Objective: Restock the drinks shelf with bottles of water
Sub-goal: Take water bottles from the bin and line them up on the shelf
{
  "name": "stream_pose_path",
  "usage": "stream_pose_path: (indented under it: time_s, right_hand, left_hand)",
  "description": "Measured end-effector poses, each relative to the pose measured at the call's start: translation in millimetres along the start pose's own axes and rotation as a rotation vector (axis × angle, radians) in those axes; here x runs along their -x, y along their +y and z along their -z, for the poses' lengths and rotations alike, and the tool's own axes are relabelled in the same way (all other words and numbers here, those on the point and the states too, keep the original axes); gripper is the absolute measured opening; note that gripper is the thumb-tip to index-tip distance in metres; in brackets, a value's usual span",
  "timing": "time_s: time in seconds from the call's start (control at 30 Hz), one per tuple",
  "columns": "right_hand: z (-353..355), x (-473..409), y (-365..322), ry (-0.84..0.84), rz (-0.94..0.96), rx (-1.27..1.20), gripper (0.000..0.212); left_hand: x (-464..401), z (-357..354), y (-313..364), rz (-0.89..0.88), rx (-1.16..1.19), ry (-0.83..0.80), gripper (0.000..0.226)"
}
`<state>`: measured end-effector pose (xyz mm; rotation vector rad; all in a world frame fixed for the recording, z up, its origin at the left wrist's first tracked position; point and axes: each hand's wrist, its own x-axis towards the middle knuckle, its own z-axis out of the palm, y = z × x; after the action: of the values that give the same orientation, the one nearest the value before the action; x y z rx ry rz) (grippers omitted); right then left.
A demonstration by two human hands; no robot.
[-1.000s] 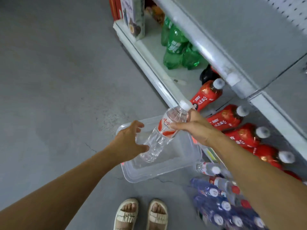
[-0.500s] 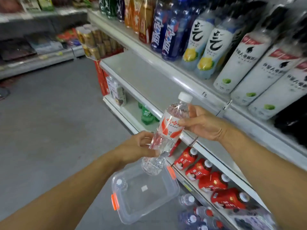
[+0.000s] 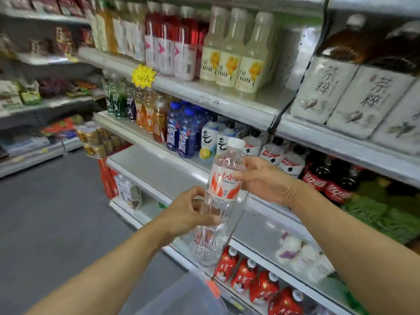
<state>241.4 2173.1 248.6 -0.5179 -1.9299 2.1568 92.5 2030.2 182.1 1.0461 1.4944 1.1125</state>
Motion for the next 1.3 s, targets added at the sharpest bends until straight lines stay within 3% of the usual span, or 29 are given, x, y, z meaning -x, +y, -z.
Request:
stream_pose_path:
  time_s: [0.1, 0.2, 0.47, 0.73, 1.03, 1.3]
  right_hand:
    - [2, 28, -41, 0.098, 0.037, 0.067, 0.08]
    - [10, 59, -78, 0.281, 0.103, 0.153, 0.058]
    - [33, 171, -166, 0.767, 0.272, 0.543, 0.037]
    - [74, 285, -206, 1.194, 0.19, 1.063, 0.054]
    - [147, 390, -229, 1.385, 0.098, 1.192, 0.061]
    - [209, 429, -240, 1.449, 0.072, 1.298, 0.065]
  left_hand:
    - [1, -15, 43, -0.069, -0.016, -0.007, 0.053]
    - [-1, -34, 85, -0.148, -0.034, -0.035, 0.05]
    - [-14, -103, 188, -0.312, -0.071, -0.095, 0.046]
    - [-27, -191, 283, -0.45, -0.037, -0.195, 0.05]
    - [-42, -306, 384, -0.594, -0.006, -0.277, 0.044]
    - [-71, -388, 467, -0.688, -0.008, -0.217, 0.05]
